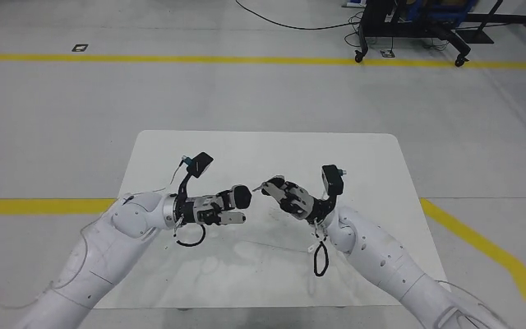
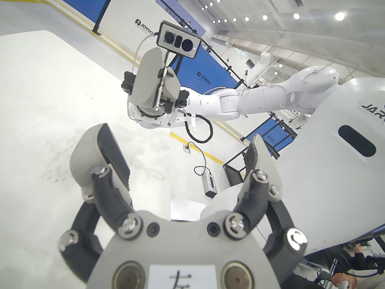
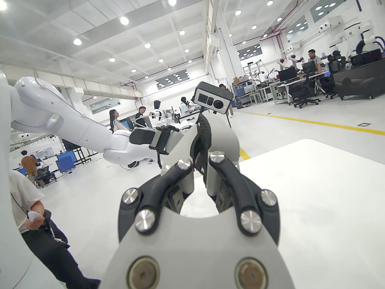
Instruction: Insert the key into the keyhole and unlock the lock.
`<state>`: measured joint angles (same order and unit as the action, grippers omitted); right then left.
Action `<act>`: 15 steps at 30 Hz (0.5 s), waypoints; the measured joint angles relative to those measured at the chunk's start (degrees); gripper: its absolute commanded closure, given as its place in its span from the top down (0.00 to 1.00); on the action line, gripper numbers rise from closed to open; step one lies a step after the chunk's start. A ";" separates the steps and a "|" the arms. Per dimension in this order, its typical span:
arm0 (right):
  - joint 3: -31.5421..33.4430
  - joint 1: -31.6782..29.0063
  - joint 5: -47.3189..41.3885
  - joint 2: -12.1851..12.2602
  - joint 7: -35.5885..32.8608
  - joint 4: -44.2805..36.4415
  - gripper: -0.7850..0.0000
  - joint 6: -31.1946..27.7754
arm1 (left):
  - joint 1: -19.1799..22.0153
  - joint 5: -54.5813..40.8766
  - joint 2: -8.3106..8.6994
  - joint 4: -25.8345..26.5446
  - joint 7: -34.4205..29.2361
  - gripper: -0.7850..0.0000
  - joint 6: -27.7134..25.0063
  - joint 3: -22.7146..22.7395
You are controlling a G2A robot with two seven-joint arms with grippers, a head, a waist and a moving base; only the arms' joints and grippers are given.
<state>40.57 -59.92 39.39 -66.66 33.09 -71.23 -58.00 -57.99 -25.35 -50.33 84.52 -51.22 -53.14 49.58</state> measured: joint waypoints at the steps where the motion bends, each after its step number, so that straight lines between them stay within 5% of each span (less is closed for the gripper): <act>1: -0.33 0.21 -0.82 -0.07 -0.68 0.39 0.00 0.00 | 0.58 -0.19 0.49 -0.40 0.72 0.63 -0.72 -0.98; 6: -2.57 1.60 -5.45 -0.35 -6.58 1.90 0.00 0.00 | 4.00 -0.49 2.82 -2.50 4.49 0.46 -4.46 -6.65; 15: -3.37 2.90 -10.97 -0.39 -11.87 2.34 0.00 0.00 | 8.44 -5.55 4.80 -4.33 4.92 0.41 -4.86 -12.47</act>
<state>37.19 -57.02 28.41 -67.04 21.22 -68.89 -58.00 -49.55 -30.91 -45.53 80.19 -46.30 -58.00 37.11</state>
